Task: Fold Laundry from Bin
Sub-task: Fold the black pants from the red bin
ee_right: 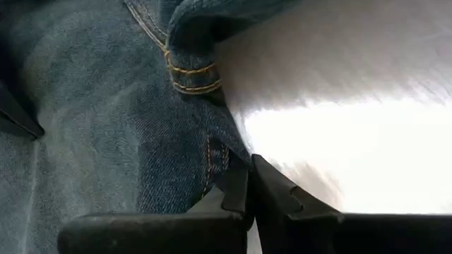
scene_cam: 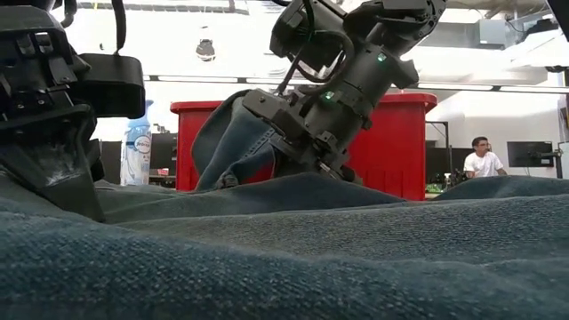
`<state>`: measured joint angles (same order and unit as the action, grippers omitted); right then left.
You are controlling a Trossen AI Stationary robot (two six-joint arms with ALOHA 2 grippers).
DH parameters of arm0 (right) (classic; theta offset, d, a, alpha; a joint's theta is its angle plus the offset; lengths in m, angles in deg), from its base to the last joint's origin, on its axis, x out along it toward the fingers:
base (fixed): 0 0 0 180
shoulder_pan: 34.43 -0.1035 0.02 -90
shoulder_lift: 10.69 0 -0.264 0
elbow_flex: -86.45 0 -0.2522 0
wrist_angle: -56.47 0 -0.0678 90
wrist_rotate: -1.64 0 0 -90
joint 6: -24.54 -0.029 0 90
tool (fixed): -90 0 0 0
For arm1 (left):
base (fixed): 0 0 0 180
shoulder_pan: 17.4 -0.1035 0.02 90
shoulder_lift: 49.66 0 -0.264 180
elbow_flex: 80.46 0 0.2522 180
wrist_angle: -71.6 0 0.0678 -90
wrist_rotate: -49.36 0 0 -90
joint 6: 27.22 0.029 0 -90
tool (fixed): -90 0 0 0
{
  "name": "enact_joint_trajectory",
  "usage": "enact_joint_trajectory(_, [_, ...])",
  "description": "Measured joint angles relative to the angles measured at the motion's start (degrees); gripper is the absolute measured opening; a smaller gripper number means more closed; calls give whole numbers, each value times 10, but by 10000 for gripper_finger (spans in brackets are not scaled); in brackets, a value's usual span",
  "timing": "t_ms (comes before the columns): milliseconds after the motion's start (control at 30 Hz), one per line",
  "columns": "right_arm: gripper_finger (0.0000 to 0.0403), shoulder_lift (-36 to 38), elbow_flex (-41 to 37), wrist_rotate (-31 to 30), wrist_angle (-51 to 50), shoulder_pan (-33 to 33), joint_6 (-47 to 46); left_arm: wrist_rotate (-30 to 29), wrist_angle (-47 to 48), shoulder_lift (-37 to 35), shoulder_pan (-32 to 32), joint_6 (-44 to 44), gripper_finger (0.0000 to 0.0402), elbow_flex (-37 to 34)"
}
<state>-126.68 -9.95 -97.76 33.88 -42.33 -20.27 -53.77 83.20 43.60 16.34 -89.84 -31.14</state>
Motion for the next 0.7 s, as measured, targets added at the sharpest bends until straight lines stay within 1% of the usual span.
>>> enact_joint_trajectory(133, [47,-1,2,20,16,19,26,-2,1,0,0,0,0,0])
enact_joint_trajectory(267, [49,-3,25,55,-11,35,48,-2,1,0,0,-1,0,0])
enact_joint_trajectory(400, [50,4,54,59,-91,36,83,-7,1,0,1,-10,0,0])
enact_joint_trajectory(533, [51,28,70,56,-181,36,106,-15,-1,-1,1,-13,0,0])
enact_joint_trajectory(700, [51,86,73,32,-257,35,108,-30,6,-1,2,-19,3,0])
